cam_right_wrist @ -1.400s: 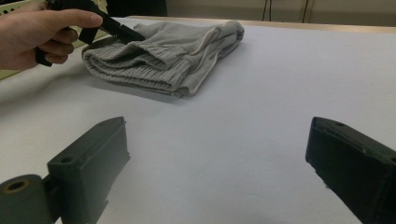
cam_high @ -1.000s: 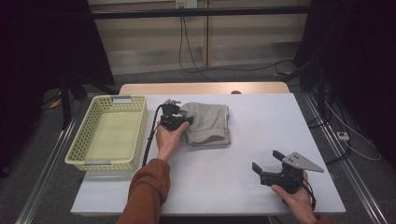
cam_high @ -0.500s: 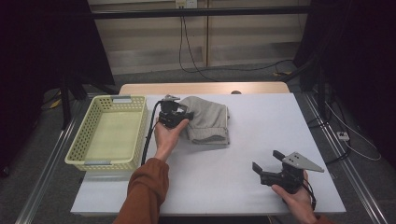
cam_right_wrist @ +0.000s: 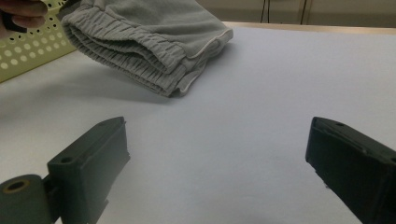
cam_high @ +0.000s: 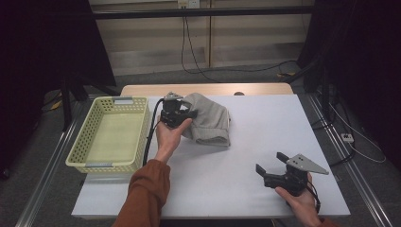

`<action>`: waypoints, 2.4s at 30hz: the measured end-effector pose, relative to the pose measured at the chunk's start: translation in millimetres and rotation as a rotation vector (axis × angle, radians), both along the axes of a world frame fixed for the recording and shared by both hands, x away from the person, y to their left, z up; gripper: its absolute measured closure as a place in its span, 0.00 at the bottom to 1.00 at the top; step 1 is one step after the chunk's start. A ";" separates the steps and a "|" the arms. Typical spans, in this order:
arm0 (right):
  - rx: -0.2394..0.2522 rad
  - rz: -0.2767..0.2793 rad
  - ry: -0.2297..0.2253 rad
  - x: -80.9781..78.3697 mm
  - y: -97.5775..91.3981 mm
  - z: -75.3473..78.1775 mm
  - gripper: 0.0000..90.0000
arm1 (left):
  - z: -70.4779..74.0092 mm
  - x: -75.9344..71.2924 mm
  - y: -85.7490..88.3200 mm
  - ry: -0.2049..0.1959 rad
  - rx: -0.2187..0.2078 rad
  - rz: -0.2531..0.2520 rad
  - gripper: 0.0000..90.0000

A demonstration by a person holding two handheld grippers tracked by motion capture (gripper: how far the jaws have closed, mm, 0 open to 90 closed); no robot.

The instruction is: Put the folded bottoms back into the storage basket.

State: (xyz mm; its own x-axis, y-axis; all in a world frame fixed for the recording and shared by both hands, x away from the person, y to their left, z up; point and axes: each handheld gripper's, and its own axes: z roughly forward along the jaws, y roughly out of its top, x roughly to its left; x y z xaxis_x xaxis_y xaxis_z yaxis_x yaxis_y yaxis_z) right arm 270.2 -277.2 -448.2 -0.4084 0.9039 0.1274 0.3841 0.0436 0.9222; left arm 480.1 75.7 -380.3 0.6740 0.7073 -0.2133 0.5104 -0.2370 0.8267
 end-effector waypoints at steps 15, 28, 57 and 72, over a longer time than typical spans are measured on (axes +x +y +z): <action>-0.003 0.004 0.000 0.1 0.6 -0.3 0.06 | 17.5 -9.9 6.0 -0.070 0.033 -0.023 0.85; 0.000 0.002 0.003 0.3 0.5 -0.4 0.06 | 28.9 -15.0 13.0 -0.106 0.024 -0.044 0.85; 0.001 0.006 -0.015 -1.1 0.5 1.4 0.05 | 56.7 -52.0 34.2 -0.217 -0.003 -0.065 0.85; -0.003 0.009 -0.016 -1.7 1.2 1.7 0.05 | 64.1 -68.2 51.6 -0.247 -0.007 -0.033 0.85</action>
State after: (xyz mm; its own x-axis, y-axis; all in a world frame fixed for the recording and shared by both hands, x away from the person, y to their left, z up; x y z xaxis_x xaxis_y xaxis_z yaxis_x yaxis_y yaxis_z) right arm 268.5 -276.0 -446.5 -0.4185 0.9005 0.1183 0.3687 0.0494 0.9282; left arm 411.9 127.3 -316.2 0.7291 0.6830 -0.0437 0.2845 -0.2444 0.9270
